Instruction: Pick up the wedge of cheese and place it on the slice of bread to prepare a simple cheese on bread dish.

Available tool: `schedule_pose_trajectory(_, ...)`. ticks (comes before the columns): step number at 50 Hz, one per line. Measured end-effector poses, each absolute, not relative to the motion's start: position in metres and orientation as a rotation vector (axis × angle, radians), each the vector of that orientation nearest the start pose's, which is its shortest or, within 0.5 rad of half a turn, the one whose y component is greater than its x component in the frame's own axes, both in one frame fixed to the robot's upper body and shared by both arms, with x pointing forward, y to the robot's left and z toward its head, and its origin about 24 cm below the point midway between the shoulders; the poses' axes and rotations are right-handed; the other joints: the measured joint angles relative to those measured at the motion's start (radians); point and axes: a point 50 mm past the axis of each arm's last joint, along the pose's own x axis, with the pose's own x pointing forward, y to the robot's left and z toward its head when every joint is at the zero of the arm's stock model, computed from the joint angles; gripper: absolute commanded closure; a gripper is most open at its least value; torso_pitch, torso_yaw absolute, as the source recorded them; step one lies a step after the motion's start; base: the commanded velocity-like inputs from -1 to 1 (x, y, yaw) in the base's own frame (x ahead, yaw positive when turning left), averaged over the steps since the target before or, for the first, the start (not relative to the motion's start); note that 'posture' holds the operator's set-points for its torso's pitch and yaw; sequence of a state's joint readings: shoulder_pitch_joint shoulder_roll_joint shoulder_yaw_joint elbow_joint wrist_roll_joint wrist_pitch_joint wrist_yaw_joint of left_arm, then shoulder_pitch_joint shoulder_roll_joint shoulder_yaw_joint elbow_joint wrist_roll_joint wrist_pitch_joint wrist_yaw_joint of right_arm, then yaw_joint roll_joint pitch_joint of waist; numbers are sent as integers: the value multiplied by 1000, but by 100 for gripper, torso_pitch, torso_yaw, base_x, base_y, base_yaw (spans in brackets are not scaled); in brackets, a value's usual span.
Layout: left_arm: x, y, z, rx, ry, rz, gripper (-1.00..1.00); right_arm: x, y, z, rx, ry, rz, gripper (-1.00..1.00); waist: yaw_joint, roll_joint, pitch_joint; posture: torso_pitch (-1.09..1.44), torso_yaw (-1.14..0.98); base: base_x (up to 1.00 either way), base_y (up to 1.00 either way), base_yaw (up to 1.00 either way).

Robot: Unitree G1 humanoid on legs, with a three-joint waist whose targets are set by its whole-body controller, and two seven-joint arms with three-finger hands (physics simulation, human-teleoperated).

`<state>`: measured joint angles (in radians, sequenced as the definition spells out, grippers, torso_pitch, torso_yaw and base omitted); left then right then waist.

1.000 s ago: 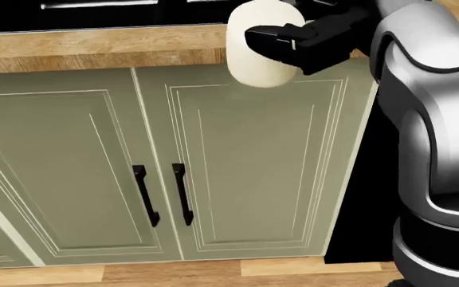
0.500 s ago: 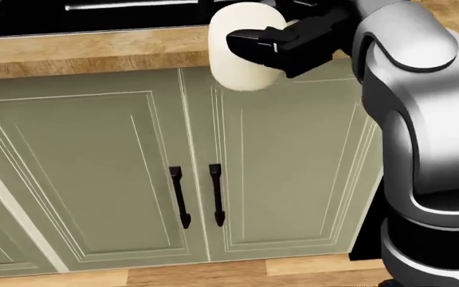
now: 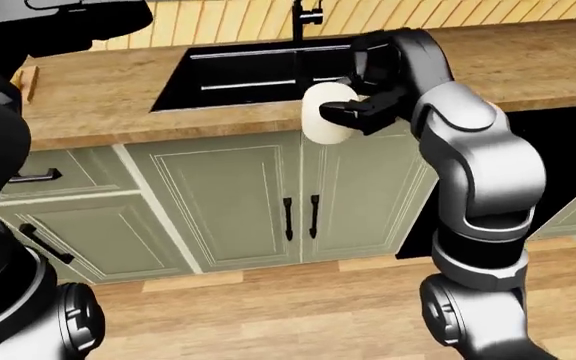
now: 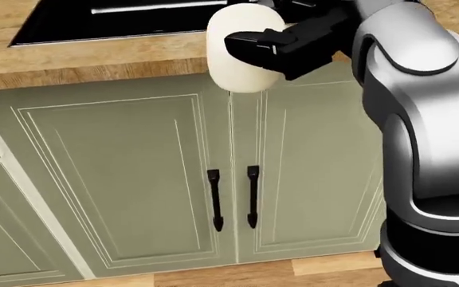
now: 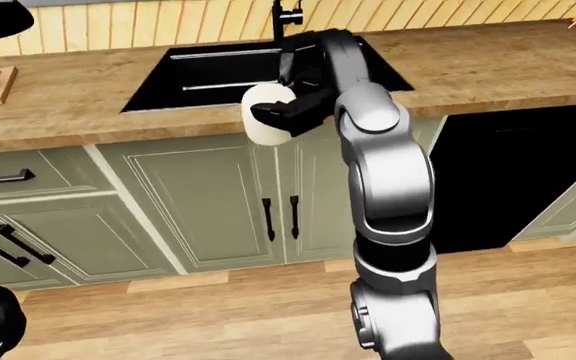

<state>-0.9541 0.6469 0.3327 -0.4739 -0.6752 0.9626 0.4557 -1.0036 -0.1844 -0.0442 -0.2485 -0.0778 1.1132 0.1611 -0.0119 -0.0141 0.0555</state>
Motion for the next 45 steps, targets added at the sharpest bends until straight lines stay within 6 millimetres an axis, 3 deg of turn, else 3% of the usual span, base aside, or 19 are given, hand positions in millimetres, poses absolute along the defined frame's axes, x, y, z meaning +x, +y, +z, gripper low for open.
schedule_pose_trajectory(1, 256, 219, 366, -20, -546, 217, -100, 327, -119, 293, -227, -122, 153, 100, 0, -15, -4, 0, 0, 0, 35, 0)
schedule_pose_trajectory(3, 256, 216, 364, -20, -541, 206, -100, 328, -123, 290, -224, -109, 134, 100, -12, 1, -2, 0, 0, 0, 36, 0)
schedule_pose_trajectory(5, 258, 213, 362, -13, -525, 190, -100, 330, -128, 285, -223, -77, 110, 100, -9, -10, -12, 0, 0, 0, 36, 0)
schedule_pose_trajectory(7, 259, 213, 362, -12, -523, 189, -100, 332, -129, 284, -224, -64, 99, 100, -1, -3, -18, 0, 0, 0, 36, 0)
schedule_pose_trajectory(11, 257, 212, 365, -14, -549, 191, -100, 330, -127, 289, -226, -99, 106, 100, -1, 55, -2, 0, 0, 0, 36, 0)
schedule_pose_trajectory(14, 257, 213, 366, -14, -553, 192, -100, 329, -124, 292, -227, -112, 119, 100, -3, 112, -6, 0, 0, 0, 35, 0)
schedule_pose_trajectory(16, 258, 217, 362, -20, -535, 210, -100, 329, -118, 288, -231, -97, 148, 100, 6, 98, 4, 0, 0, 0, 36, 0)
schedule_pose_trajectory(19, 261, 220, 361, -21, -518, 229, -100, 330, -113, 284, -235, -75, 186, 100, 3, 75, -1, 0, 0, 0, 35, 0)
schedule_pose_trajectory(28, 256, 218, 367, -19, -553, 218, -100, 325, -119, 298, -230, -145, 151, 100, -1, -14, -6, 0, 0, 0, 36, 0)
schedule_pose_trajectory(30, 258, 214, 363, -16, -540, 200, -100, 326, -124, 295, -227, -132, 137, 100, -10, 10, -4, 0, 0, 0, 36, 0)
schedule_pose_trajectory(32, 260, 211, 361, -8, -523, 181, -100, 329, -127, 287, -225, -94, 118, 100, -8, -2, -11, 0, 0, 0, 34, 0)
schedule_pose_trajectory(34, 260, 211, 362, -8, -524, 179, -100, 331, -128, 285, -227, -73, 108, 100, -2, 3, -18, 0, 0, 0, 34, 0)
schedule_pose_trajectory(38, 257, 212, 365, -13, -553, 190, -100, 329, -126, 291, -229, -106, 112, 100, -1, 60, -1, 0, 0, 0, 33, 0)
schedule_pose_trajectory(40, 257, 212, 365, -13, -554, 191, -100, 328, -124, 293, -230, -119, 119, 100, -4, 106, -5, 0, 0, 0, 34, 0)
schedule_pose_trajectory(45, 260, 218, 360, -19, -518, 226, -100, 329, -110, 284, -240, -82, 193, 100, 10, 82, -1, 0, 0, 0, 34, 0)
